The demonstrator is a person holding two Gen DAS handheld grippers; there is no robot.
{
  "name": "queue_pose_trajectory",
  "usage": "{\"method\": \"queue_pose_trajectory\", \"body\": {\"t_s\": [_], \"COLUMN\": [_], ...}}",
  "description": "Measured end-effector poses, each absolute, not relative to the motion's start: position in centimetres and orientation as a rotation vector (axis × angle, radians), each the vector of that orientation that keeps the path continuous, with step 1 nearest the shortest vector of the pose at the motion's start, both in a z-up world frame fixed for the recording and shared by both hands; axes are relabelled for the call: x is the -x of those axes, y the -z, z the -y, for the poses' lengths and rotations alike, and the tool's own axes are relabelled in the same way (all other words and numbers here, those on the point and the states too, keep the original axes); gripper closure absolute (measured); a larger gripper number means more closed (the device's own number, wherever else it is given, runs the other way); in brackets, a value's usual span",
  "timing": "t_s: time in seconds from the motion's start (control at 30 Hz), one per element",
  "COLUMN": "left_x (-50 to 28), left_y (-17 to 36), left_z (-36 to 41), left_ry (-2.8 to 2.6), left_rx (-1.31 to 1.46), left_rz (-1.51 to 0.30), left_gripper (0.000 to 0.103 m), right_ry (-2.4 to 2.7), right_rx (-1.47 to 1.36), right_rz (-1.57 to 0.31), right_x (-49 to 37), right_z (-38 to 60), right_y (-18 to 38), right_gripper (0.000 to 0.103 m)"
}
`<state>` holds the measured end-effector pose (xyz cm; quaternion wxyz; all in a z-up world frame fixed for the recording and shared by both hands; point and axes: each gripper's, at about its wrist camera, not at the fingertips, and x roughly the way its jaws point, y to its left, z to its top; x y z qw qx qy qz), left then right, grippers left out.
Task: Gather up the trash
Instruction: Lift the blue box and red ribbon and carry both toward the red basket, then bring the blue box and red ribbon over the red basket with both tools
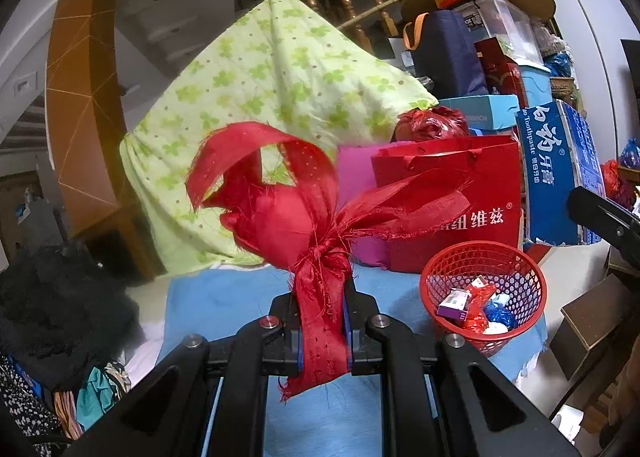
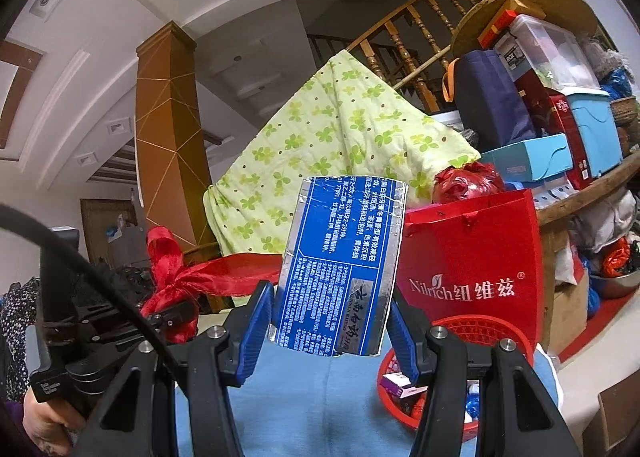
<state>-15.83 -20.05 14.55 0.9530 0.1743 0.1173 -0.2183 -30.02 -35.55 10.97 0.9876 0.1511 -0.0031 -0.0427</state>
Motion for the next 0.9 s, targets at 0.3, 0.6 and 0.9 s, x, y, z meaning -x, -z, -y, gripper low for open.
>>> {"method": "queue_pose_trajectory", "body": {"t_s": [0.3, 0.6, 0.9], "left_x": [16.0, 16.3, 16.2], "left_y": [-14.1, -14.0, -13.6], "left_z": [21.4, 22.5, 23.1], "left_ry": [0.465, 0.482, 0.496], "left_rx": [-0.373, -0.387, -0.396], "left_rz": [-0.248, -0.251, -0.262], "left_gripper": [0.088, 0.088, 0.088], "right_ry": [0.101, 0.111, 0.121], "right_rx": [-0.32, -0.331, -0.344], "right_rz": [0.001, -0.002, -0.007], "right_x": [30.4, 30.7, 30.9], "right_z": [36.8, 37.6, 38.0], "right_y": [-10.5, -10.3, -10.1], "right_gripper": [0.045, 0.045, 0.045]}}
